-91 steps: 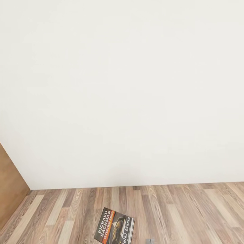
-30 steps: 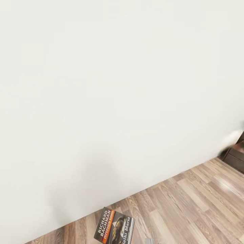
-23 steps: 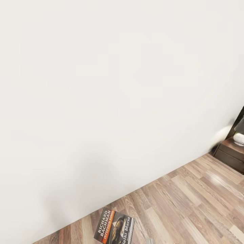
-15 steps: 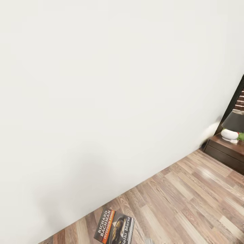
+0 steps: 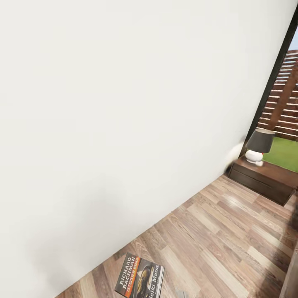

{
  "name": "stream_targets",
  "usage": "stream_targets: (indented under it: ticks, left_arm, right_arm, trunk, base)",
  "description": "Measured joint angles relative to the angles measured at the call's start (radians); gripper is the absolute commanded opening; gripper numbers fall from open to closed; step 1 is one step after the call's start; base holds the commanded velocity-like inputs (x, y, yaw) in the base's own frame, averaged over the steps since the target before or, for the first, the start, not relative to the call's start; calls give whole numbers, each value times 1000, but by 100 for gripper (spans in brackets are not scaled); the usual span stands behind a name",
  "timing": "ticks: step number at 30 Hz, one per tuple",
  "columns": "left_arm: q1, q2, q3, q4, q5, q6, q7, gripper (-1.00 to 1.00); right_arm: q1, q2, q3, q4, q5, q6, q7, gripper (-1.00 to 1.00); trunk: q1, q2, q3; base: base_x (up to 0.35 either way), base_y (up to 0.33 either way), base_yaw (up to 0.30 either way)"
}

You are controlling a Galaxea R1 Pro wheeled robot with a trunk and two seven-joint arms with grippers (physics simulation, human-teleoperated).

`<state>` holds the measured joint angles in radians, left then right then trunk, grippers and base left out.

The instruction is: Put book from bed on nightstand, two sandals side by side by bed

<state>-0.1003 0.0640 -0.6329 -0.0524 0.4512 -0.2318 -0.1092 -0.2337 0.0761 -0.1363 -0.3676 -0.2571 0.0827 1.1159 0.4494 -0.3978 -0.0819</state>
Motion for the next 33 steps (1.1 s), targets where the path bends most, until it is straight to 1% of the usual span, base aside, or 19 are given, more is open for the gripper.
stream_targets:
  ticks: [9,21,33]
  left_arm:
    - [0,0,0,0,0,0,0,100]
    - [0,1,0,0,0,0,0,100]
    - [1,2,0,-1,0,0,0,100]
  right_arm:
    - [0,0,0,0,0,0,0,-100]
    - [0,-1,0,1,1,0,0,-100]
    - [0,-2,0,1,1,0,0,-100]
  trunk:
    - [0,0,-4]
    - [0,0,-10]
    - [0,0,-15]
  base:
    - [12,3,-269]
    - [109,51,-269]
    - [18,6,-269]
